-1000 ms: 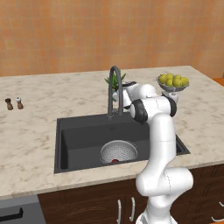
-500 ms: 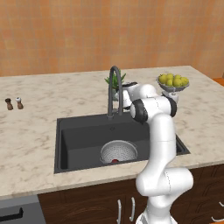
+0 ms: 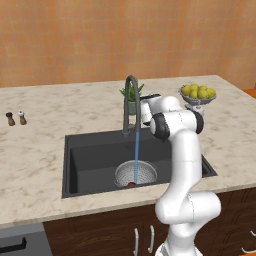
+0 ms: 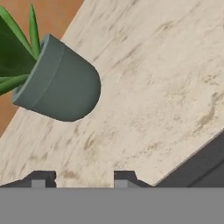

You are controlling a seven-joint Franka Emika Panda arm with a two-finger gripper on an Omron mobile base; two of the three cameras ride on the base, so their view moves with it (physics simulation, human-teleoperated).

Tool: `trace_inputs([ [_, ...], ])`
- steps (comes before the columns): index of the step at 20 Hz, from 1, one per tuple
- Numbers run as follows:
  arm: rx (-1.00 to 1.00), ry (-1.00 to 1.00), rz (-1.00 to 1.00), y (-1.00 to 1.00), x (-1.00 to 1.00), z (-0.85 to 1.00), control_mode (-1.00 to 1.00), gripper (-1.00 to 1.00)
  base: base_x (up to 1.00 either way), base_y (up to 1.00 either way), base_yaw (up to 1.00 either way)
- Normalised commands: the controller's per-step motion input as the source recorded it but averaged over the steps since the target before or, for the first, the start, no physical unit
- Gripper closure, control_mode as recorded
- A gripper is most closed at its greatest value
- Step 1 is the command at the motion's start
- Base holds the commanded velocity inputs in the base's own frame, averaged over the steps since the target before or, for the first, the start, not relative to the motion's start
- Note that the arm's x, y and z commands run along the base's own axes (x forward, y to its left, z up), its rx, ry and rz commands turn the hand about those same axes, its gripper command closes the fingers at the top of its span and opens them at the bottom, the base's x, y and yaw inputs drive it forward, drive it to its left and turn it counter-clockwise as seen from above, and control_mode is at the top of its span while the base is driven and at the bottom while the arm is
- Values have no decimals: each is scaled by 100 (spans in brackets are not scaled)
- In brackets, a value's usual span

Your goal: Put the colander in the sink, put the mango in the colander, and turn on the sink faucet and pour water over the colander.

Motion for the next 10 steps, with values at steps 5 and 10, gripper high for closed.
trace_inputs([
  [5,5,0,-8,-76,-41,-16,-100,100,0,0,0],
  [10,8,0,-1,-45,-37,2,-100,100,0,0,0],
])
